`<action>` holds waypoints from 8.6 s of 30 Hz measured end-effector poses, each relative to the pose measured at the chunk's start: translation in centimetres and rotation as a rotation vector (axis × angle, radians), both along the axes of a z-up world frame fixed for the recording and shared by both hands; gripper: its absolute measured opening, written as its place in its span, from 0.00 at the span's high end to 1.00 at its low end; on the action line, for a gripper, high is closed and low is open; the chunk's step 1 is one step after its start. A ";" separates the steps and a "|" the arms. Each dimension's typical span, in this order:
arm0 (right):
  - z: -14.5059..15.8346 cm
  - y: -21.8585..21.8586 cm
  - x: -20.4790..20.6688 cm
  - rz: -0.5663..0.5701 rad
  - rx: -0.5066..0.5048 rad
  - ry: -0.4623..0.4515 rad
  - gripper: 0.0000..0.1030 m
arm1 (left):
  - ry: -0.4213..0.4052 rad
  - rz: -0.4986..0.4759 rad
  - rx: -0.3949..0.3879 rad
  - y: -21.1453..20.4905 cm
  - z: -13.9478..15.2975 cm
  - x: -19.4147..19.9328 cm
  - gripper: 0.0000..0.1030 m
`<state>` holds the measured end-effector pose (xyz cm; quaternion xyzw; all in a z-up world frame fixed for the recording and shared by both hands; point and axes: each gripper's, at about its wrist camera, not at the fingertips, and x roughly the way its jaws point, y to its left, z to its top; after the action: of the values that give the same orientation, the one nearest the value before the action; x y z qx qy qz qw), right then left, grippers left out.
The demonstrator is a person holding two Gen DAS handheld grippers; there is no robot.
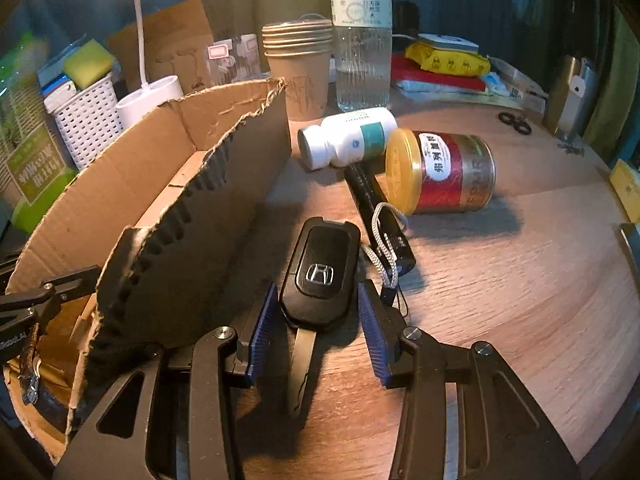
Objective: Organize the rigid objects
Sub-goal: 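Close the right gripper on the black car key and lift it, then carry the car key into the box and release it beside the earbuds case, then move the right gripper to the black flashlight with cord lanyard, then grasp the flashlight upright with the right gripper and lift it, then carry the flashlight into the box and open the right gripper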
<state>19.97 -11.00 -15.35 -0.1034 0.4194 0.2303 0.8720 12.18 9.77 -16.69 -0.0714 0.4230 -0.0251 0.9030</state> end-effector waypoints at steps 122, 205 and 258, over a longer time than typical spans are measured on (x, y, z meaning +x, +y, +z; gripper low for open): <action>8.1 0.6 -4.6 0.066 0.119 -0.214 0.60 | 0.000 -0.002 0.002 -0.2 0.0 0.1 0.76; 2.4 -0.5 3.0 -0.030 -0.013 -0.104 0.78 | 0.001 -0.001 0.002 -0.2 0.0 0.0 0.76; 2.7 0.0 1.9 0.023 -0.030 -0.109 0.78 | 0.001 -0.001 0.002 -0.2 0.0 0.0 0.76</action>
<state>21.89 -11.00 -12.62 -0.1335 0.3735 0.2280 0.8892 12.22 9.61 -16.67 -0.0702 0.4234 -0.0252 0.9029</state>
